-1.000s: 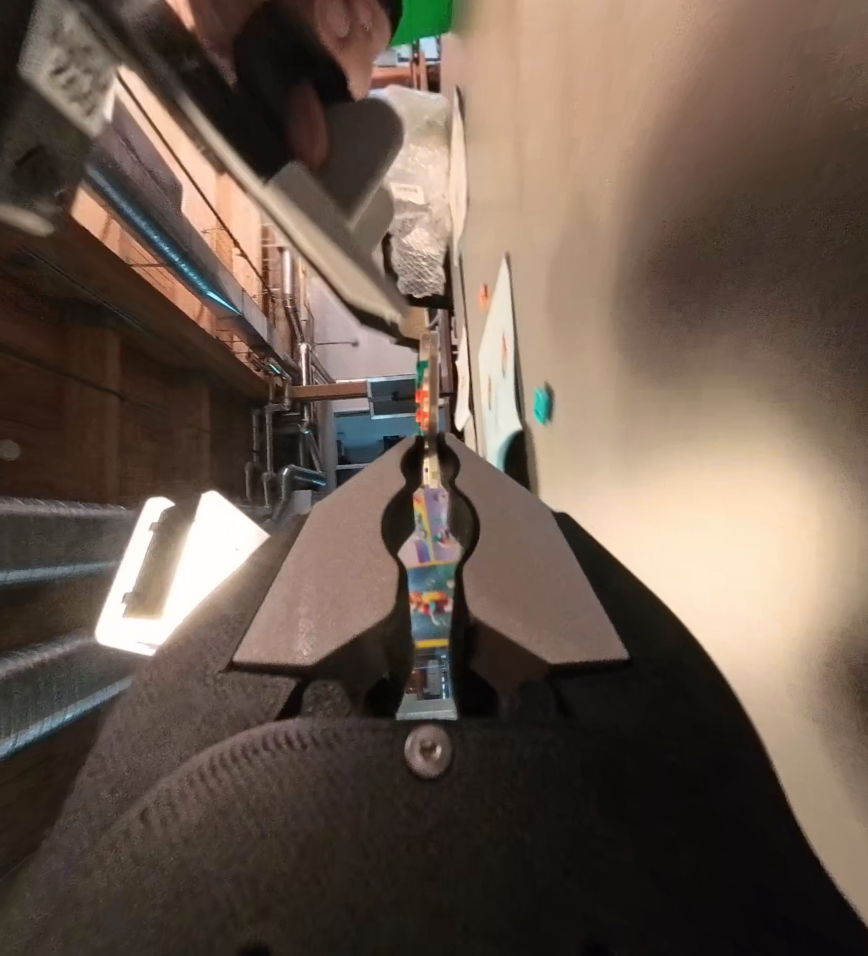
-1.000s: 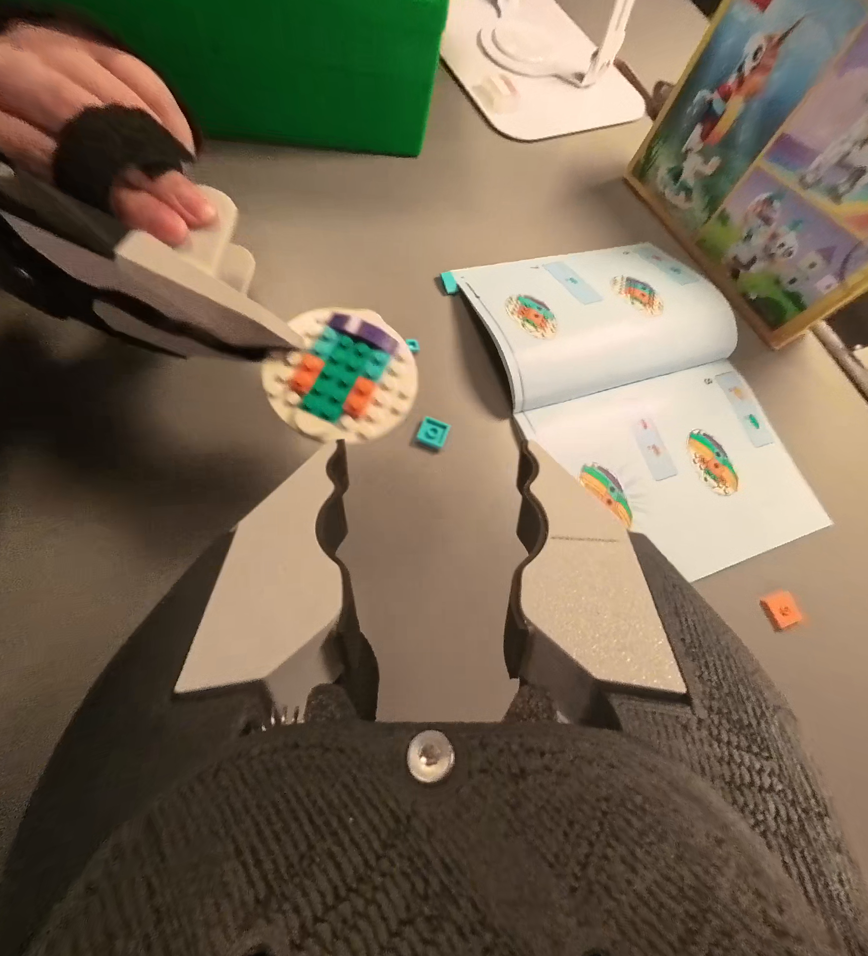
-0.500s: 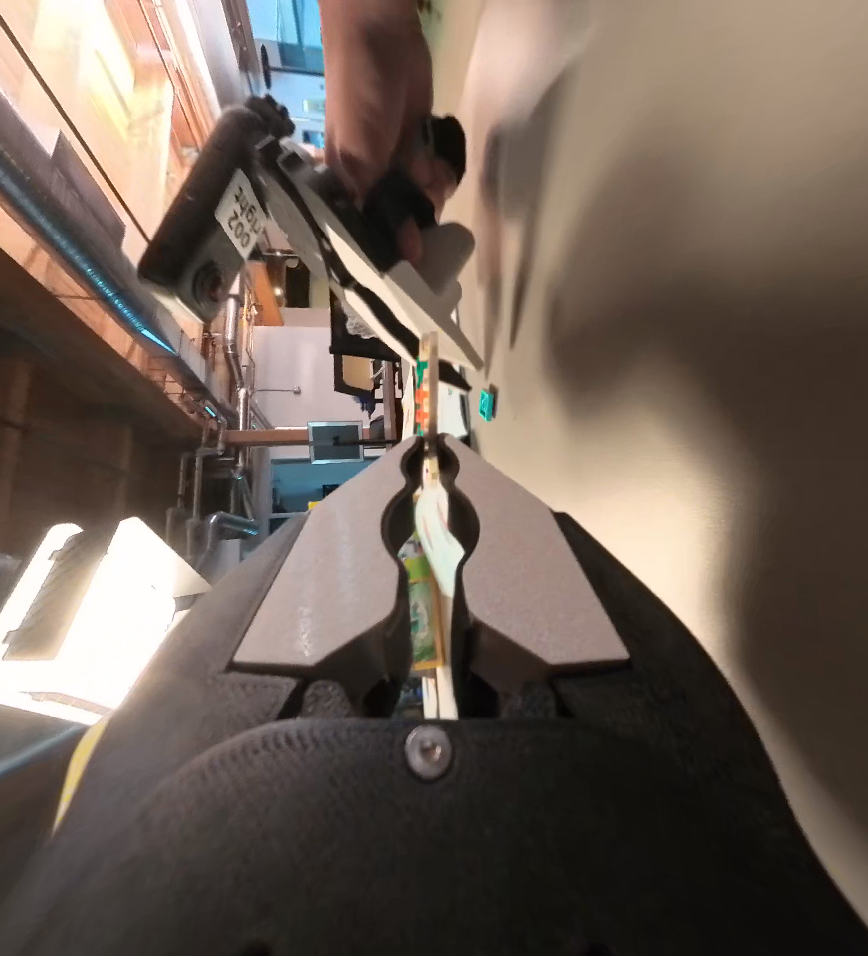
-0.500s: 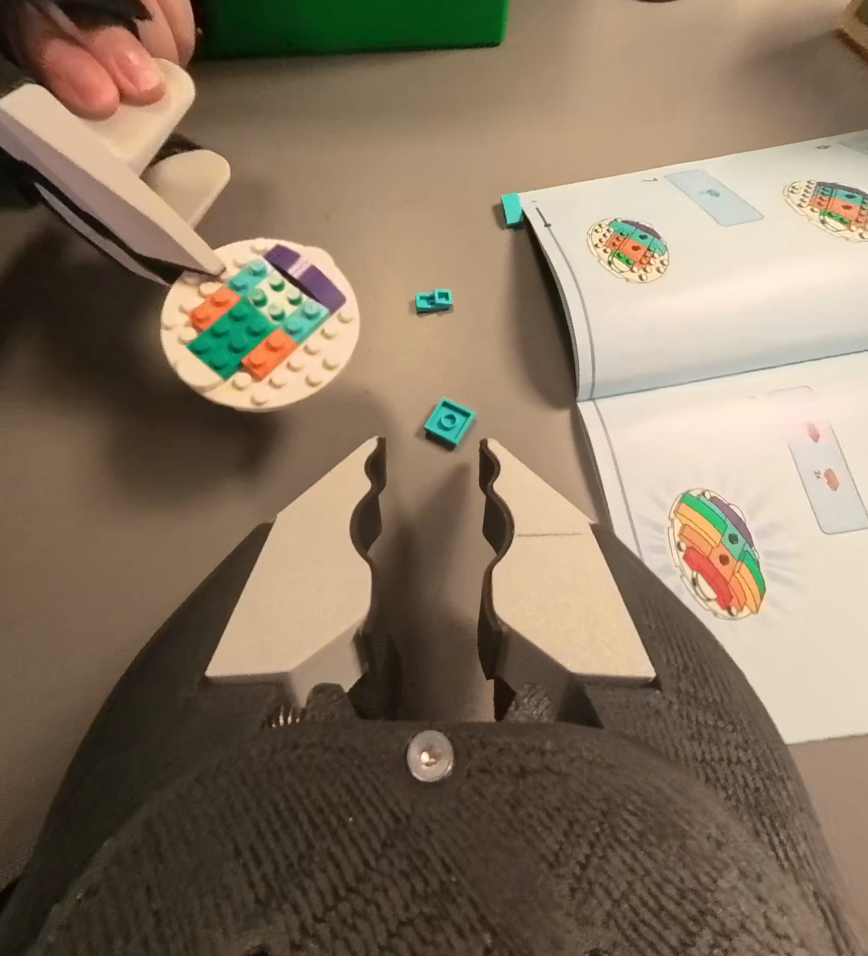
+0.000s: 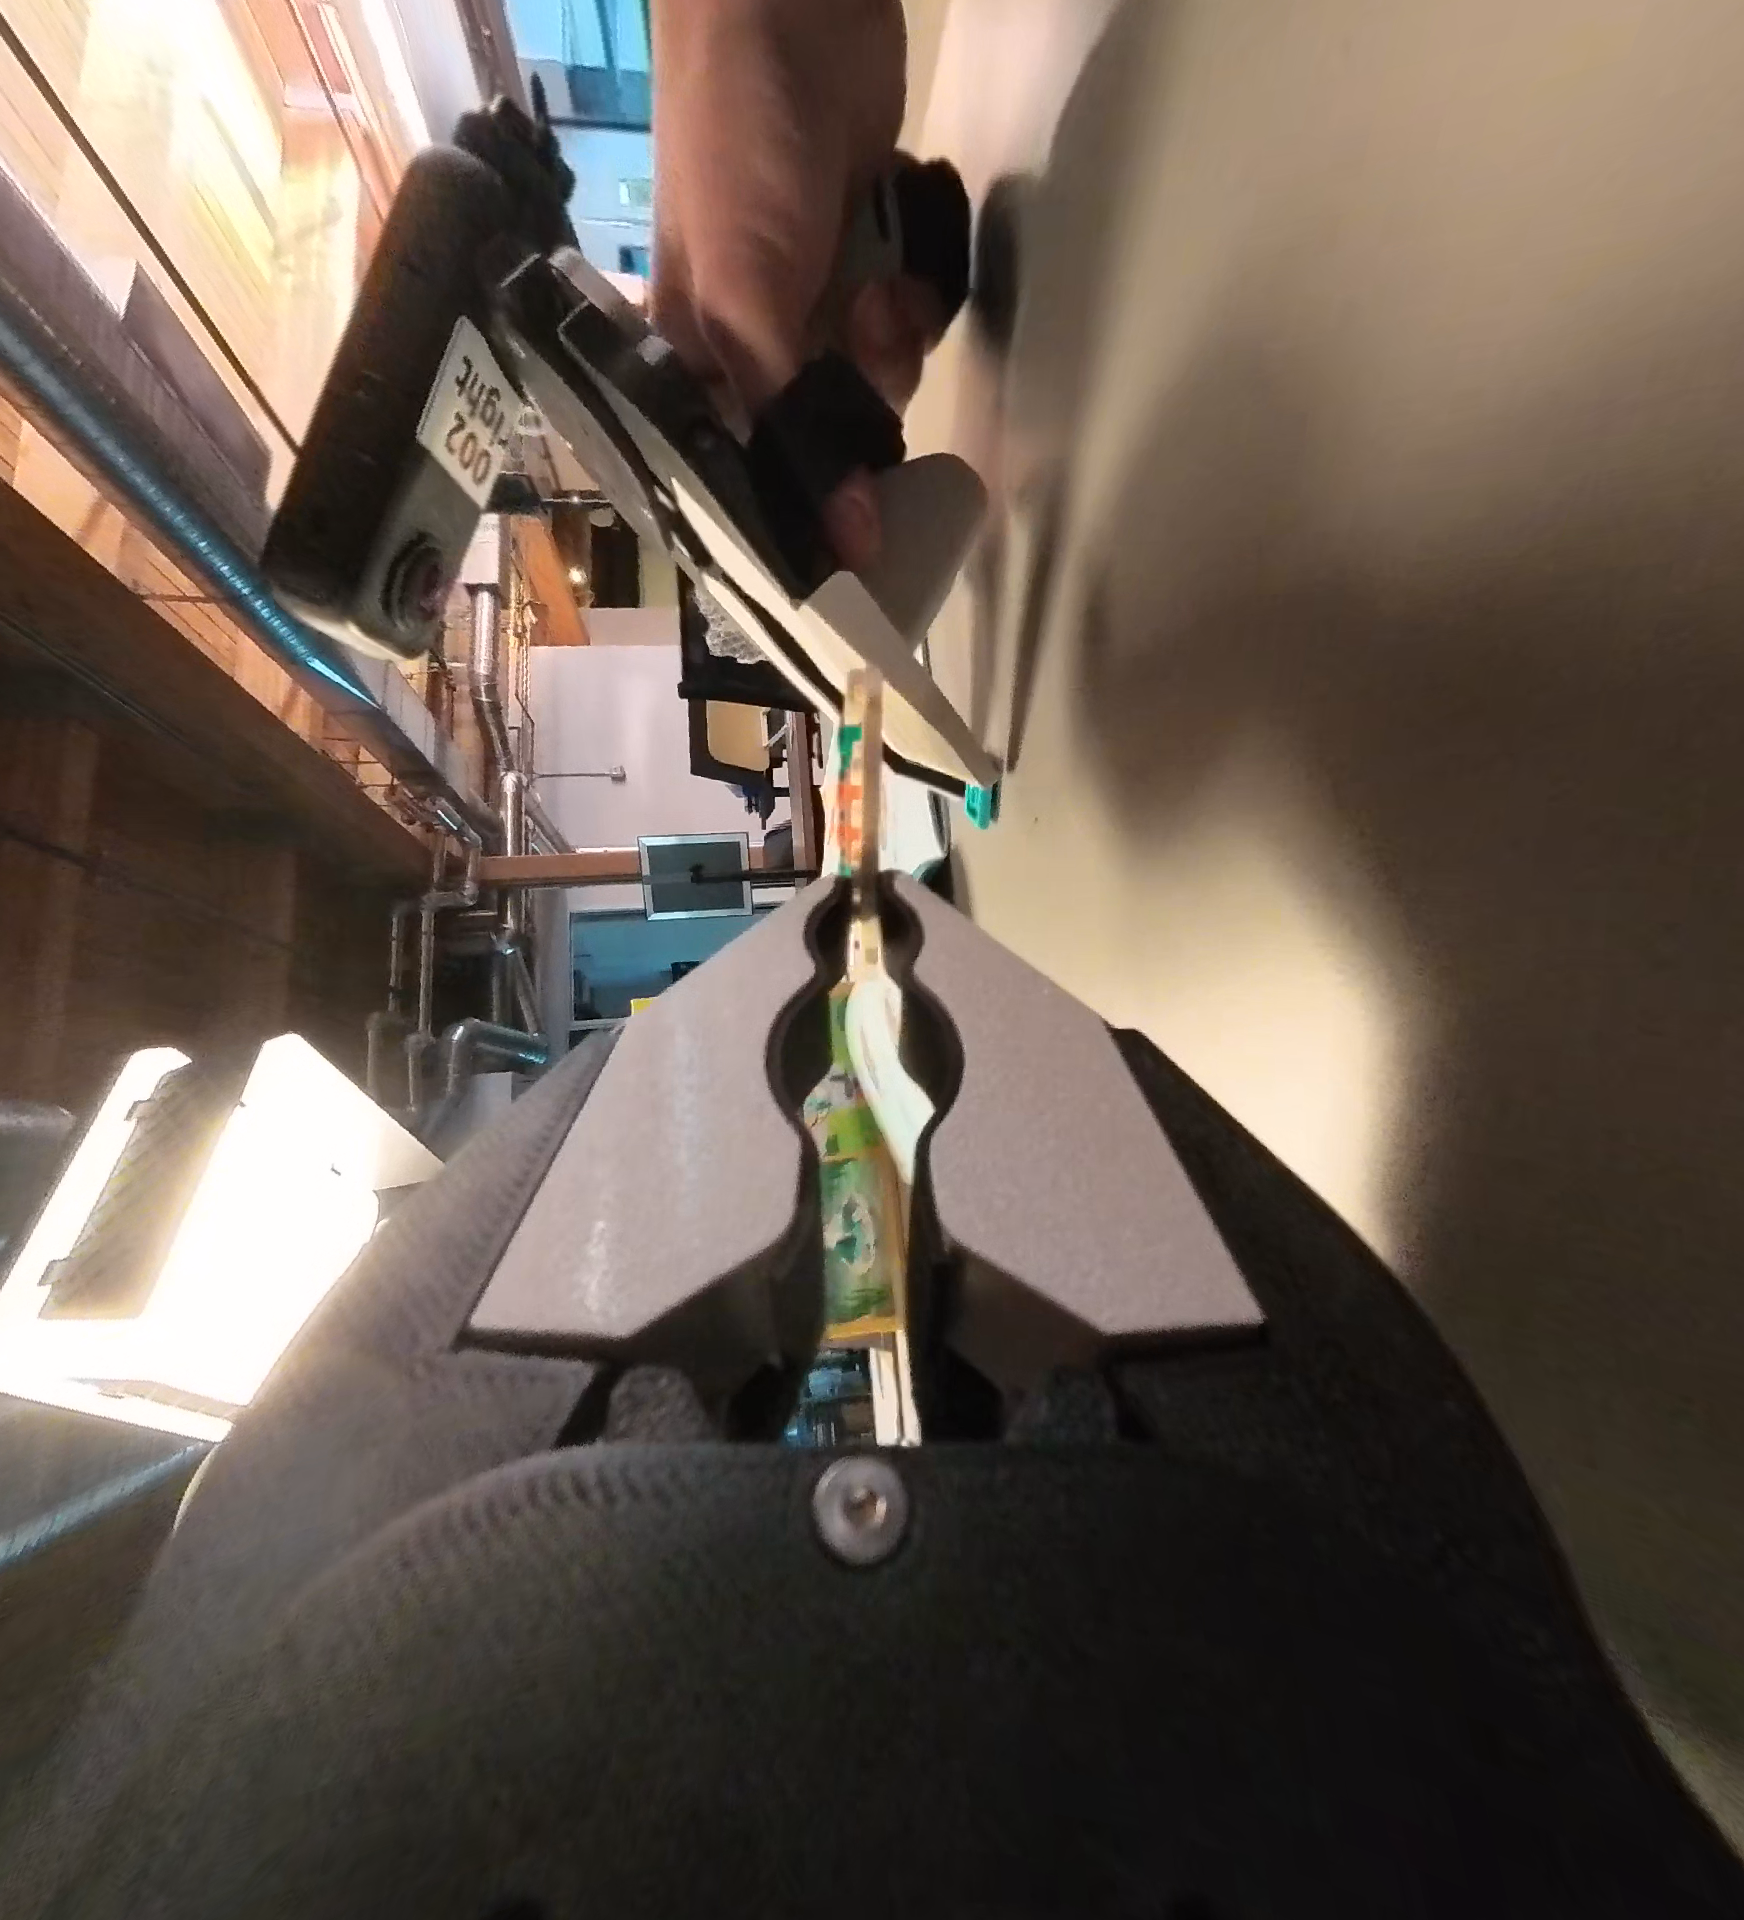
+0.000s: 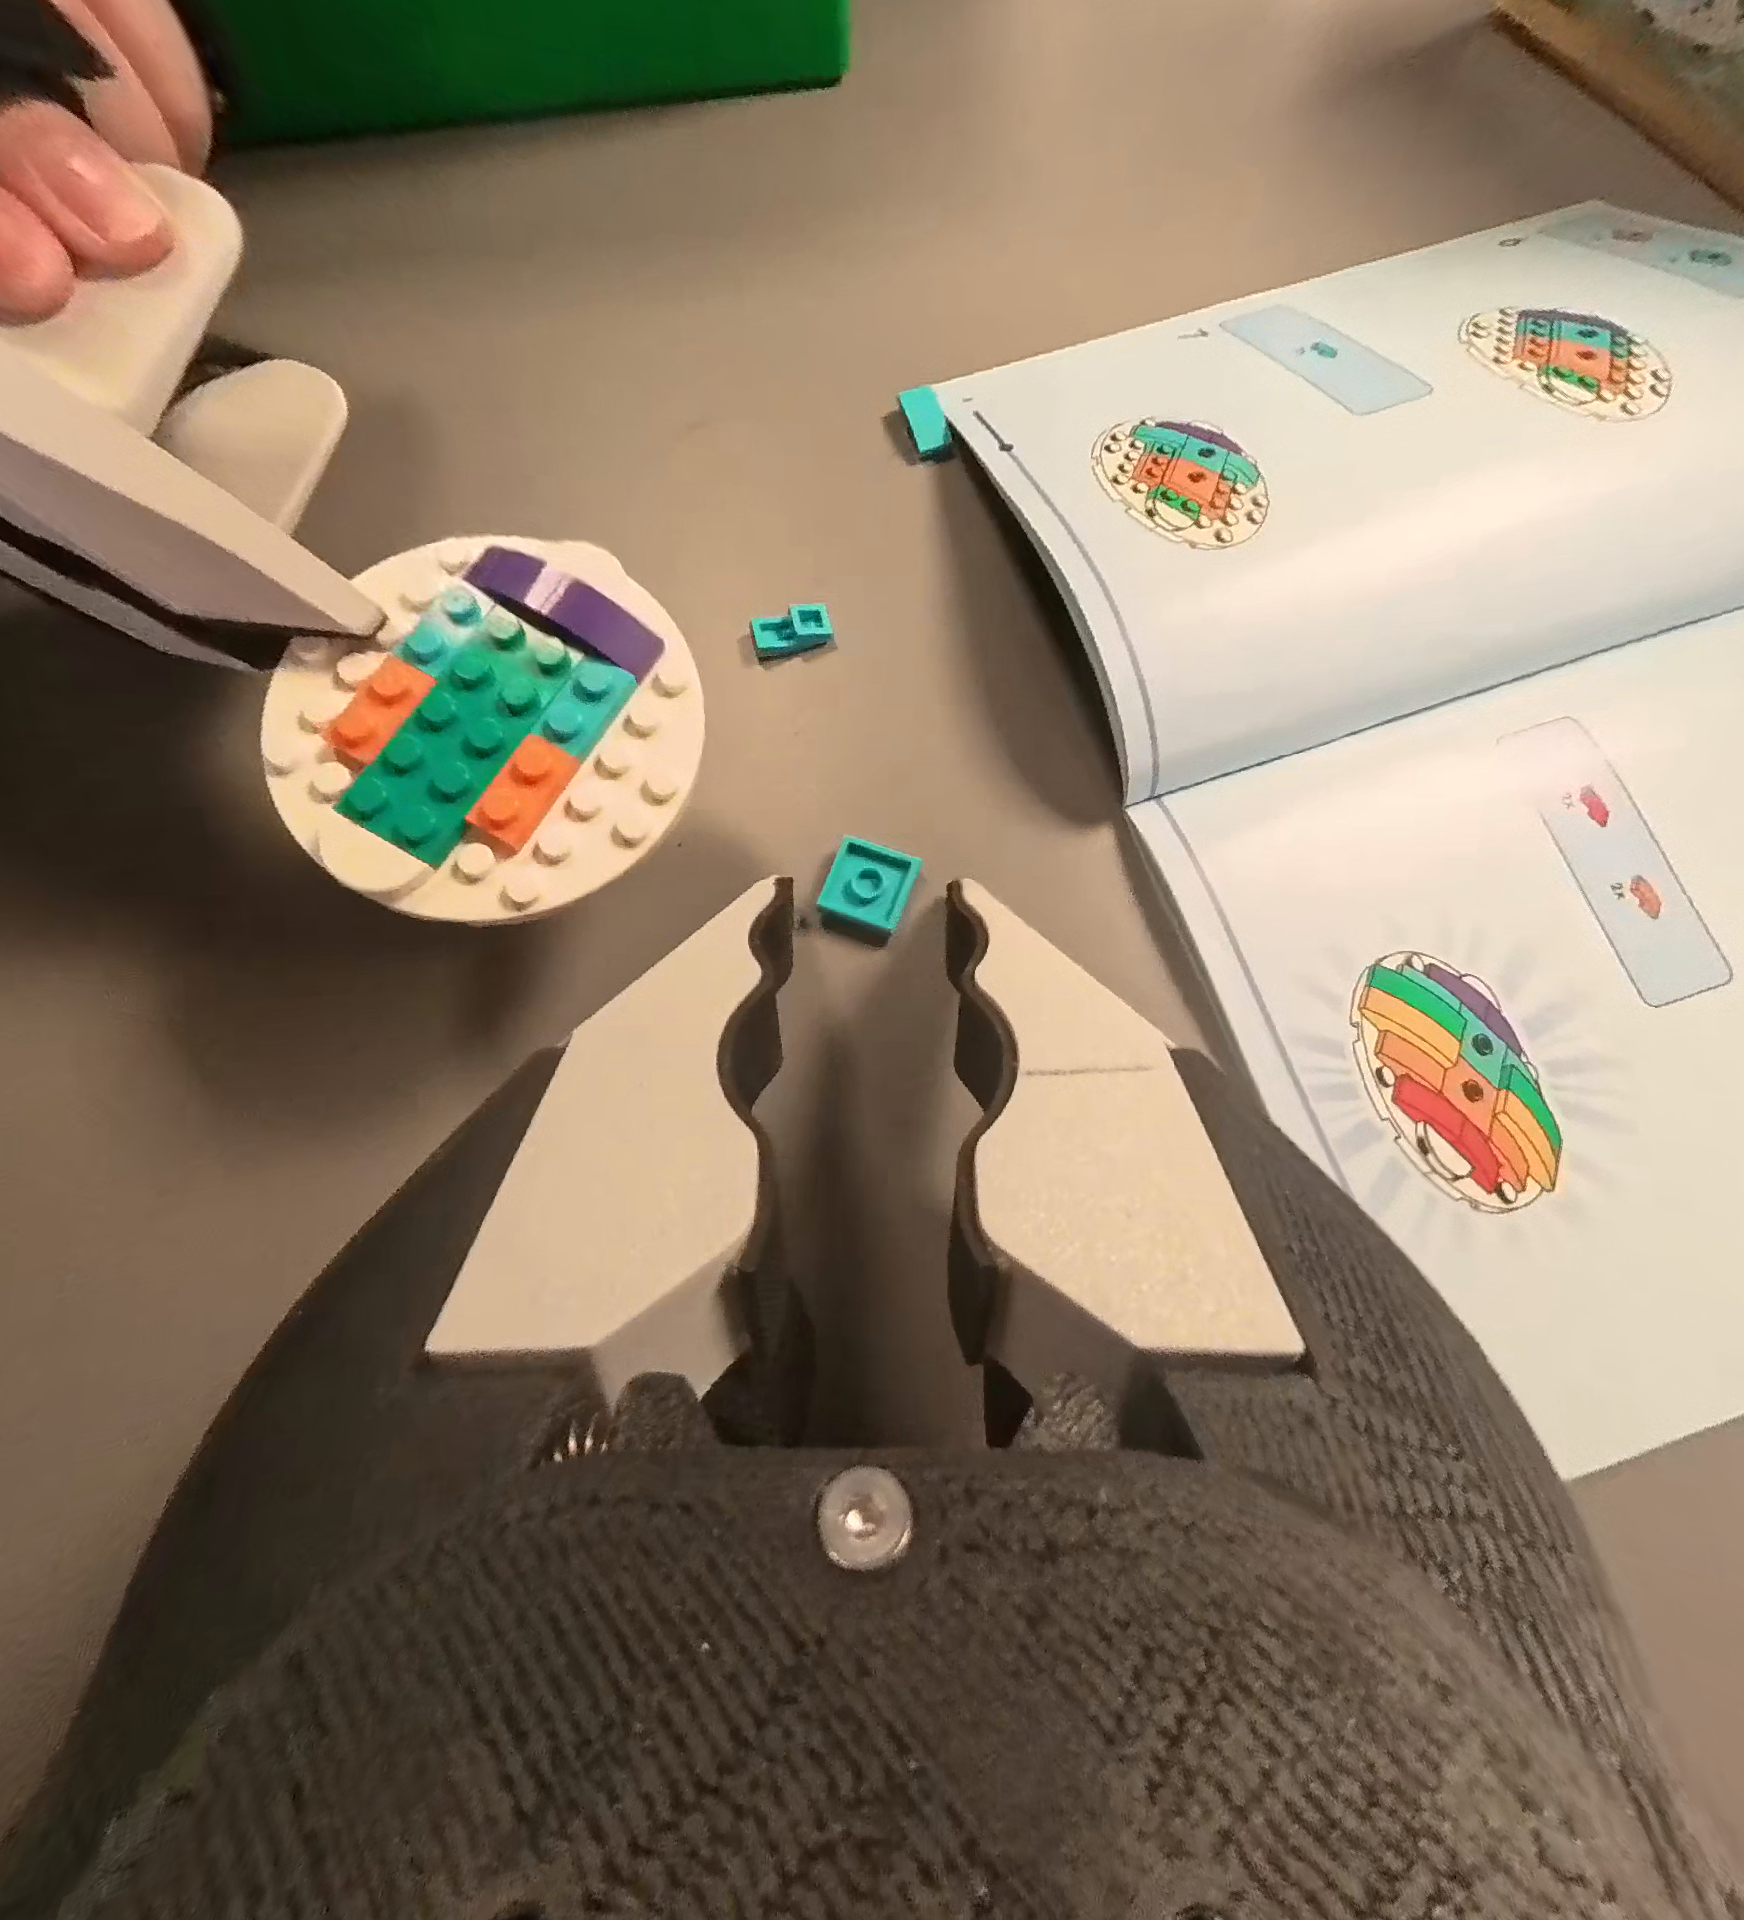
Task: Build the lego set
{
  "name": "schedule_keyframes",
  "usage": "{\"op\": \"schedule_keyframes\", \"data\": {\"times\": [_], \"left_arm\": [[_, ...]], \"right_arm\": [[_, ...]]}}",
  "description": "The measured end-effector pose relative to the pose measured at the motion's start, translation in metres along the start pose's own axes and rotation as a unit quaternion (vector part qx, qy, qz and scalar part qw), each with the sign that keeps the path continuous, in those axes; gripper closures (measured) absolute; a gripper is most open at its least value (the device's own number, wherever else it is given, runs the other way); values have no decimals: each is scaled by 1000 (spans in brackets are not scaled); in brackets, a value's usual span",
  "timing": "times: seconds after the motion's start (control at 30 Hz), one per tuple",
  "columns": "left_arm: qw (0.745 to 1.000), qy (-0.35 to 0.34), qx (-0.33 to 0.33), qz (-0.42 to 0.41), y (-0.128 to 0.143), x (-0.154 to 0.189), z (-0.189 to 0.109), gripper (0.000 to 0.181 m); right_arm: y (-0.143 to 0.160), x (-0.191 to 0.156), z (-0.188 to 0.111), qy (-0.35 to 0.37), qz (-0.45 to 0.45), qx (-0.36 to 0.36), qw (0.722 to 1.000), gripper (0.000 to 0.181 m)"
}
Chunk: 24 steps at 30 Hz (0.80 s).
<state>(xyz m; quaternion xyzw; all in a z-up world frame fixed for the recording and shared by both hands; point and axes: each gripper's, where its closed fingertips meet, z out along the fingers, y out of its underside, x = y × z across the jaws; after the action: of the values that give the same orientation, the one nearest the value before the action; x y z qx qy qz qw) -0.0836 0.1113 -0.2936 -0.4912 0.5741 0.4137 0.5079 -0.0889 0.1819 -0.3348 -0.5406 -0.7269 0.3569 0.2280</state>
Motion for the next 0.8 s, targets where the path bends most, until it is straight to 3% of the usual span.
{"op": "schedule_keyframes", "data": {"times": [0.3, 0.47, 0.8], "left_arm": [[1000, 12, 0, -4, 0, 4, 1, 177], [1000, 15, -4, -6, 2, 5, 1, 177], [1000, 21, -12, -16, 8, 5, 2, 177]], "right_arm": [[2, 1, -3, 50, 35, 6, 998, 160], [3, 4, -2, 66, 9, 1, 998, 166], [2, 2, -1, 47, 22, 5, 999, 163]]}}
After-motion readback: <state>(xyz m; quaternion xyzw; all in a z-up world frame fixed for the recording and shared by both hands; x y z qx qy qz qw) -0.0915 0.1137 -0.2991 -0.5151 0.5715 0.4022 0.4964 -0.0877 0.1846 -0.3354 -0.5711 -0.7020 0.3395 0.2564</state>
